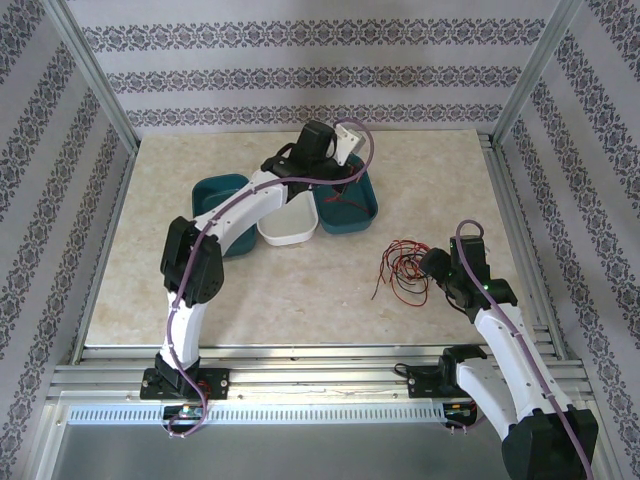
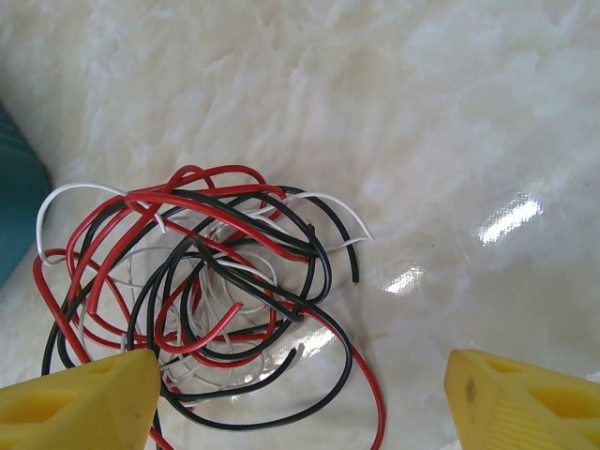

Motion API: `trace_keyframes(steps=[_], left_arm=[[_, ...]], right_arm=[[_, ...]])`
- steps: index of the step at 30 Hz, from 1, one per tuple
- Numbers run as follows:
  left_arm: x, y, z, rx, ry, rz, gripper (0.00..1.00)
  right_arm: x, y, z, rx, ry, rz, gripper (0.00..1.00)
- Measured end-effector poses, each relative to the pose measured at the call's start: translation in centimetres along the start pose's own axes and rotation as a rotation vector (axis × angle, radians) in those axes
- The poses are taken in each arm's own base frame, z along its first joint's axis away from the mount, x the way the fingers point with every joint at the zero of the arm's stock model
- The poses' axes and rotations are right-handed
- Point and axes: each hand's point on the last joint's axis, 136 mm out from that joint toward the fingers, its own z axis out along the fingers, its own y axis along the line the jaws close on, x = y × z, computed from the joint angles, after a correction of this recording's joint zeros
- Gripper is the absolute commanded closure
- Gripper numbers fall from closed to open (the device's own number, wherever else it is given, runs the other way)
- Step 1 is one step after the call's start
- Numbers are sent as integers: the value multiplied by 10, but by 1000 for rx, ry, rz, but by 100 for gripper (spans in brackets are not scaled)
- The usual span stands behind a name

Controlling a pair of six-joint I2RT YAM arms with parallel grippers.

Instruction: Untangle the cables

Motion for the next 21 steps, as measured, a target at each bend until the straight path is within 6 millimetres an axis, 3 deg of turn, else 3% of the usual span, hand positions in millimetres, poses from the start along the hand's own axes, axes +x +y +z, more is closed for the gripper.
trace_keyframes(steps=[9,21], left_arm=[[31,14,38,-35,151,-28,100],[58,47,88,-141,245,-84,100]], right_arm=[[0,-1,-4,-4,-6,0,20],[-2,-3,-11,-3,-25,-17,20]])
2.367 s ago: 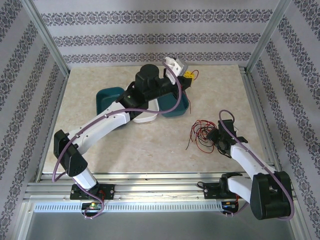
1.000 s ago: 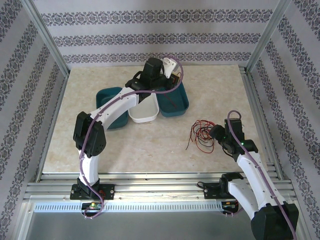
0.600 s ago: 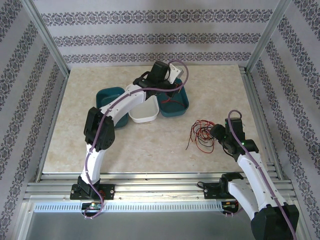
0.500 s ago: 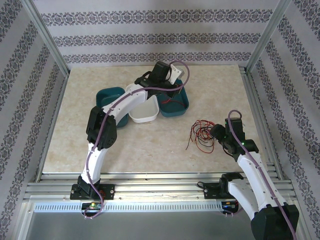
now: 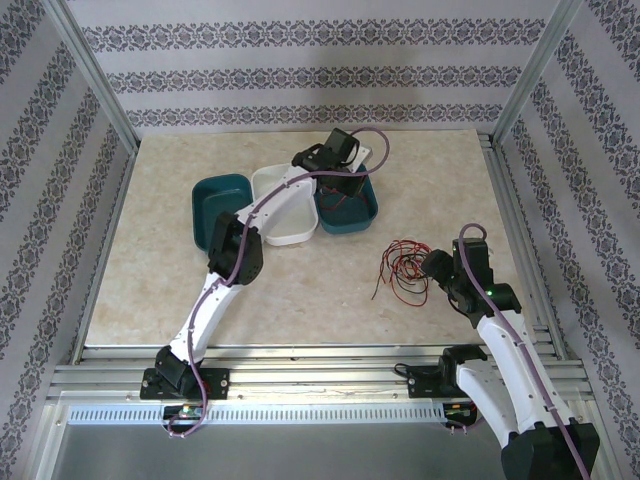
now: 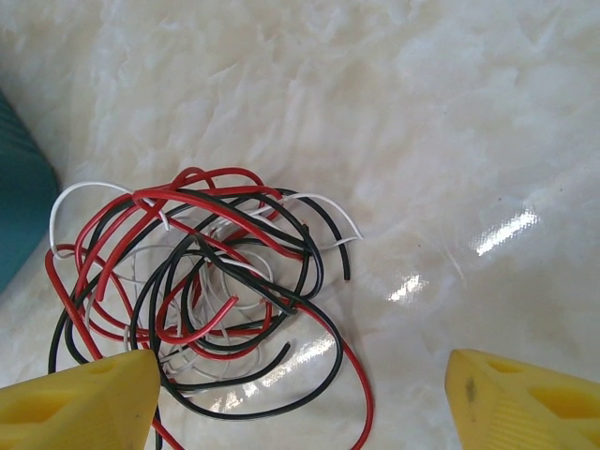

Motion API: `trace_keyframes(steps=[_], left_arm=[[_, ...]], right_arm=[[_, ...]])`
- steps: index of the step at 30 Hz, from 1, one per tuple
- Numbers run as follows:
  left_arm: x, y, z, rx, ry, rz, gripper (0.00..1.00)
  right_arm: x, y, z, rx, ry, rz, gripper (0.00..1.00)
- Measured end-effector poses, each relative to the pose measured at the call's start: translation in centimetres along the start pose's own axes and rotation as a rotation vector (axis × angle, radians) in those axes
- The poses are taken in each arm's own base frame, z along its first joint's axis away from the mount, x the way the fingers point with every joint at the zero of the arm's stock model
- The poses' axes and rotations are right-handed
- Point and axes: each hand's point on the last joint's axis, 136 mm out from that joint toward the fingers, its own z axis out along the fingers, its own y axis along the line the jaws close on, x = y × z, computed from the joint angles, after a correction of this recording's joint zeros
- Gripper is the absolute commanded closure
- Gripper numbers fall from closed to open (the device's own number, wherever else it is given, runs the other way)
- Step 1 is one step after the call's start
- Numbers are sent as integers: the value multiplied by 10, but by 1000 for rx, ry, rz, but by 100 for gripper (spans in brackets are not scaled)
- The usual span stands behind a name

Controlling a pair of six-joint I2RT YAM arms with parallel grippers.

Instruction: Untangle the cables

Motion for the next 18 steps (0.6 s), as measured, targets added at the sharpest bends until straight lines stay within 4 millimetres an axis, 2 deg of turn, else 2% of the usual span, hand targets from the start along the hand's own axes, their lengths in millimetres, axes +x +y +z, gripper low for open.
trace_keyframes(steps=[6,9,12,18], left_arm=[[16,5,24,-7,42,-44,100],[24,7,31,-9,62,-61,86],[28,9,35,-14,74,-78,76],[31,9,35,-19,84,-82,71]], right_arm=[[0,0,-2,-3,-3,0,20],[1,-1,-3,-3,-3,0,20],[1,-1,-3,-3,-3,-1,20],[1,-1,-3,-3,-3,-4,20]])
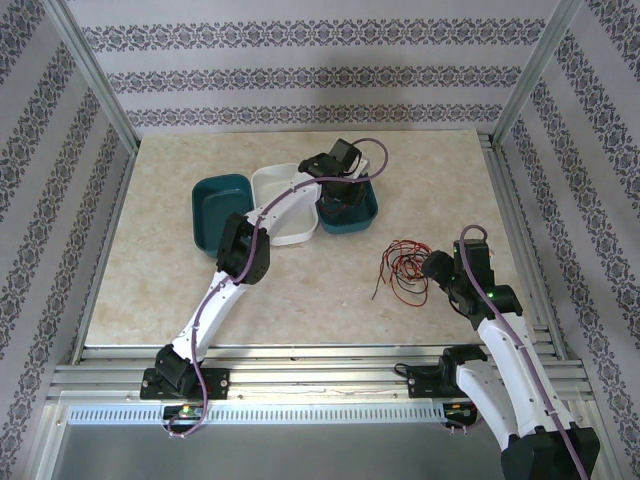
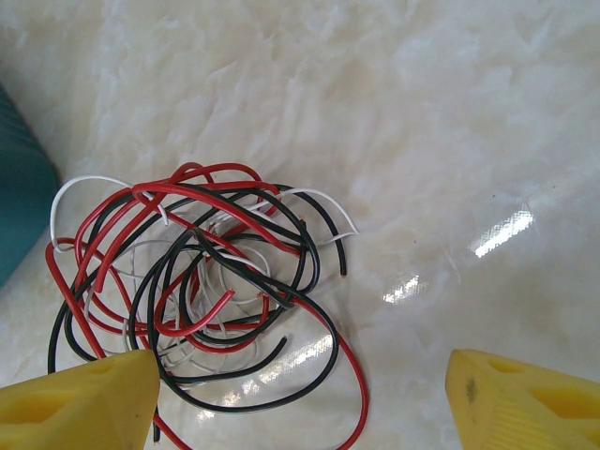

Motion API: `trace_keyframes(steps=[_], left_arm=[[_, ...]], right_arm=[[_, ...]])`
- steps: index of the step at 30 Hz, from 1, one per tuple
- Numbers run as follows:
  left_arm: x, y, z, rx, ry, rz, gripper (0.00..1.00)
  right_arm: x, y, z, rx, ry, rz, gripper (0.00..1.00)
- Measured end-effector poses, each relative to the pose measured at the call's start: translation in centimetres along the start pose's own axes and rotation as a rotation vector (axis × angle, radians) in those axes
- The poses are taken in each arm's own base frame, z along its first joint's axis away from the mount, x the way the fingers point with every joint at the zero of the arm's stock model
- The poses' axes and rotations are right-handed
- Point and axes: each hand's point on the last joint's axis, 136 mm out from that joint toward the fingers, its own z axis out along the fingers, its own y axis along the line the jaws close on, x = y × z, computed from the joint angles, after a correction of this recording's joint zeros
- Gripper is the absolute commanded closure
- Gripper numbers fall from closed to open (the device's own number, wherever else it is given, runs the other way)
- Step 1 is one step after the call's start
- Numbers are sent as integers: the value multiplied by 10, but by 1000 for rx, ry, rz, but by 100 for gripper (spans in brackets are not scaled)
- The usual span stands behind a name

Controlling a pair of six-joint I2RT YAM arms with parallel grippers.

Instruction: Untangle the cables

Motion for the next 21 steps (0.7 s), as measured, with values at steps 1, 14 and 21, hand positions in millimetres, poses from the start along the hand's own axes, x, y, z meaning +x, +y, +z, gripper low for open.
trace_keyframes(steps=[1,14,21], left_arm=[[0,0,0,-1,-1,0,69],[-55,-25,-86,5,-158,60,26],[-65,-63,-148,24,-228,144,20]], right_arm=[[0,0,0,0,0,0,20],[1,-1,1,5,7,-1,20],[3,-2,5,18,21,-3,19]])
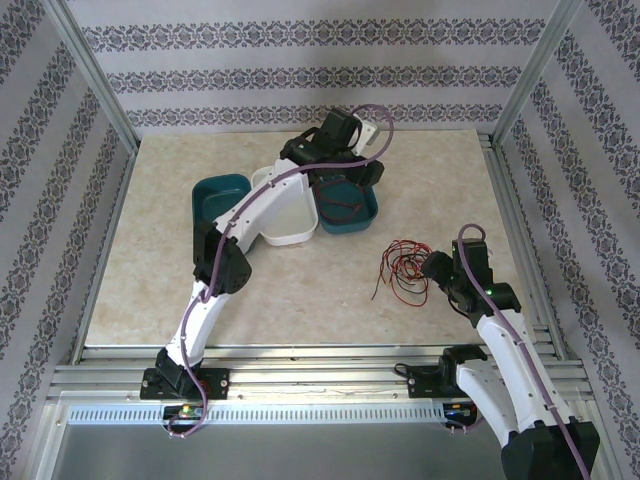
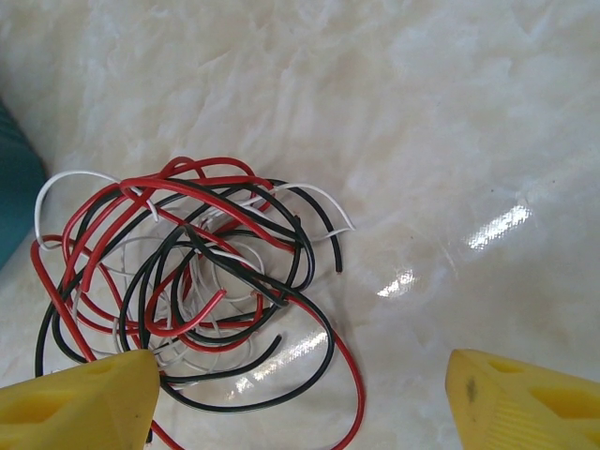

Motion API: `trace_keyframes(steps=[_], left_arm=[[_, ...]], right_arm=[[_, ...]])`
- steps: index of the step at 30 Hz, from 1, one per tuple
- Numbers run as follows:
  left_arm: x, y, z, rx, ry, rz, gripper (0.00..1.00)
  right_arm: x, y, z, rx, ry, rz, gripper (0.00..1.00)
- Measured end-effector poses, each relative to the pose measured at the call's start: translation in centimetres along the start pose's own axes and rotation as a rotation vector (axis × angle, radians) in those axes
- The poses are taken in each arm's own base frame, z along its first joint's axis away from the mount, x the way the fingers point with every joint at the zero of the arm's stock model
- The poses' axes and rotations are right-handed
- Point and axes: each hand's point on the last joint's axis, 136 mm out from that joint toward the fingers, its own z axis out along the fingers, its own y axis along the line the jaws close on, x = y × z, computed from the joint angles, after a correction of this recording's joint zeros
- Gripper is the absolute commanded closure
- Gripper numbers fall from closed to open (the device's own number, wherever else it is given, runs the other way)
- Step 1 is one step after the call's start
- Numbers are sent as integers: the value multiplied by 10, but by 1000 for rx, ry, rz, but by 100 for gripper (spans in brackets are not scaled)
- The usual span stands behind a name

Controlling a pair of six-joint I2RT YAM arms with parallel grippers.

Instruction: Untangle the cables

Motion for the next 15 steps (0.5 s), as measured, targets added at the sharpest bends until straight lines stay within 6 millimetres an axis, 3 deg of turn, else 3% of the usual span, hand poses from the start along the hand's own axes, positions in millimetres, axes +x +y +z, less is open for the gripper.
trace_keyframes(steps=[3,9,15], left_arm=[[20,-25,-7,31,24,29,22],[87,-70,-10,107,83,22,35],[115,-109,-6,168,68,4,50]], right_arm=[[1,-1,1,5,6,-1,17],[-1,-2,4,22,13,4,16],[-13,-5,8,50,5,32,16]])
